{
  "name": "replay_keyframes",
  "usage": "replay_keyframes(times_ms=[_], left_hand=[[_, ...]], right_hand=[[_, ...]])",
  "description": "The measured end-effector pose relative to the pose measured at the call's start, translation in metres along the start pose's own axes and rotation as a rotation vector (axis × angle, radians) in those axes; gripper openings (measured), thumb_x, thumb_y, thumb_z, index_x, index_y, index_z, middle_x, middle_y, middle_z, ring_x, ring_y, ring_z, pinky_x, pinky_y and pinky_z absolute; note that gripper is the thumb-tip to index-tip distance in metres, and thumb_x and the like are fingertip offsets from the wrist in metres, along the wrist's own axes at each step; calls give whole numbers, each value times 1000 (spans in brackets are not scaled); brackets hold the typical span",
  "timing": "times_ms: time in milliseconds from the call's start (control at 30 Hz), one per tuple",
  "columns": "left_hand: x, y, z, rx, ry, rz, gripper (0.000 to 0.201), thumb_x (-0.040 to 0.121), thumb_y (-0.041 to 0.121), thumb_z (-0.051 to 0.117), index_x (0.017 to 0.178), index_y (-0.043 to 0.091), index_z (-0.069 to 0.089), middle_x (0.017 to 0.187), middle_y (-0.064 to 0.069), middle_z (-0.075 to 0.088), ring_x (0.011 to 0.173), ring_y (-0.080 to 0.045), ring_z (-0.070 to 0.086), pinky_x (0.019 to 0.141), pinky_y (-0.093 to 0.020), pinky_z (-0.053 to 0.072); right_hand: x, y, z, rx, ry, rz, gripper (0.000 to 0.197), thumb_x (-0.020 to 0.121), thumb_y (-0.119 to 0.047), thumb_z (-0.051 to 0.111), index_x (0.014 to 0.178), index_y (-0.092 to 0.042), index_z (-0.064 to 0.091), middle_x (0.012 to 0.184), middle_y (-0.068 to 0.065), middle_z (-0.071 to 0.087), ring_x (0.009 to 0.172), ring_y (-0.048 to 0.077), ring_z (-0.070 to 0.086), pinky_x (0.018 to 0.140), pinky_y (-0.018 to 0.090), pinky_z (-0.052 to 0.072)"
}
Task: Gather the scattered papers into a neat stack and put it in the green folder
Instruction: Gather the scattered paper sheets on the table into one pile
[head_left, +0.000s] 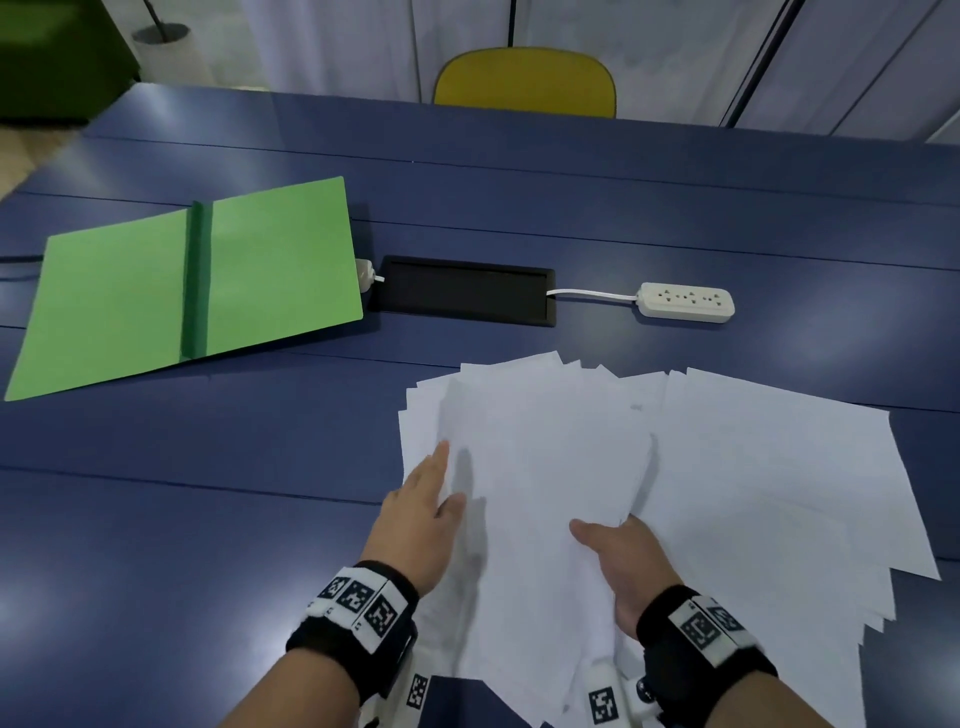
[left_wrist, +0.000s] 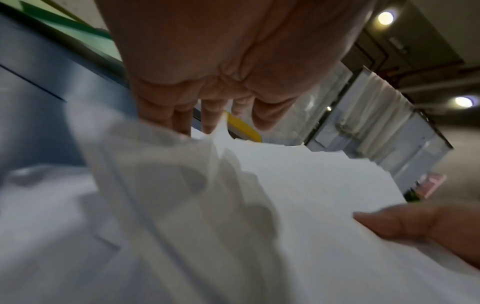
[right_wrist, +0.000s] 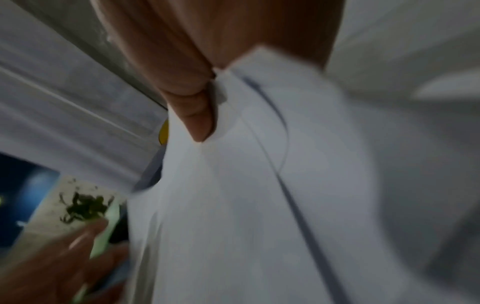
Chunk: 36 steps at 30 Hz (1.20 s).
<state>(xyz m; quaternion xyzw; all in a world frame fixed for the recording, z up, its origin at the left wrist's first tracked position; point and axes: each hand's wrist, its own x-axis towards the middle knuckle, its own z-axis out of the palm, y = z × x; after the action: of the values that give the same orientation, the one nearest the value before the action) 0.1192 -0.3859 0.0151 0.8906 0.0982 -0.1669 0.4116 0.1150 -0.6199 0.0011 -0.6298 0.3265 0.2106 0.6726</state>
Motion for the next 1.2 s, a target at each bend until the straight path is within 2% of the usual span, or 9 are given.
replay_keyframes(times_ms=[100,267,400,467,533,700,867,1067,1200], left_hand=[[1,-2,-14,-150,156,-33,52,99,39,46,150,35,34,146,18,39,132,-5,40,114,-35,32],[17,-6,-25,-453,194,-380,41,96,31,57,134,15,53,129,-6,59,112,-22,59,100,-46,49],[33,15,-16,-730,176,-536,7,95,23,59,99,17,58,89,-6,58,82,-24,57,82,-42,52],[47,16,-7,-708,153,-549,21,83,24,63,65,16,55,66,-7,51,61,-27,51,73,-42,49],[67,7,4,-624,160,-539,24,65,32,64,54,11,59,58,-10,58,58,-33,59,75,-49,55],[80,33,7,-505,163,-577,29,79,26,67,87,-1,64,63,-11,58,61,-29,55,67,-34,43],[89,45,13,-254,191,-514,19,88,21,63,82,6,53,90,-12,59,80,-31,57,69,-32,42],[97,48,17,-375,166,-564,48,85,22,72,123,-7,60,124,-18,63,112,-36,61,93,-39,49],[94,55,23,-375,147,-551,40,84,22,73,112,-4,63,110,-15,61,113,-36,61,95,-40,48]], right_hand=[[-7,-7,-36,76,31,-36,26,87,3,65,113,4,70,108,25,75,101,43,71,94,54,55],[-12,-2,-124,66,176,-84,23,88,9,57,109,10,67,85,17,79,70,35,74,60,38,64],[0,16,-140,-7,256,-52,27,88,11,59,115,9,64,66,2,77,81,32,68,77,36,53],[0,19,-140,-12,250,-40,19,89,10,59,105,6,67,66,4,77,72,34,71,81,40,53],[0,18,-141,-6,249,-25,14,88,10,60,96,3,69,69,11,78,61,32,73,86,47,55],[10,26,-149,-58,285,-5,12,83,1,73,94,4,73,86,23,78,88,42,73,96,64,51],[8,25,-149,-39,279,7,9,84,3,72,93,4,73,89,23,78,89,41,73,95,60,53],[8,25,-151,3,242,14,10,87,6,68,97,3,71,89,25,77,89,41,72,92,58,54],[6,24,-152,-2,231,-1,12,88,6,68,95,-3,71,85,17,77,86,37,72,88,51,56]])
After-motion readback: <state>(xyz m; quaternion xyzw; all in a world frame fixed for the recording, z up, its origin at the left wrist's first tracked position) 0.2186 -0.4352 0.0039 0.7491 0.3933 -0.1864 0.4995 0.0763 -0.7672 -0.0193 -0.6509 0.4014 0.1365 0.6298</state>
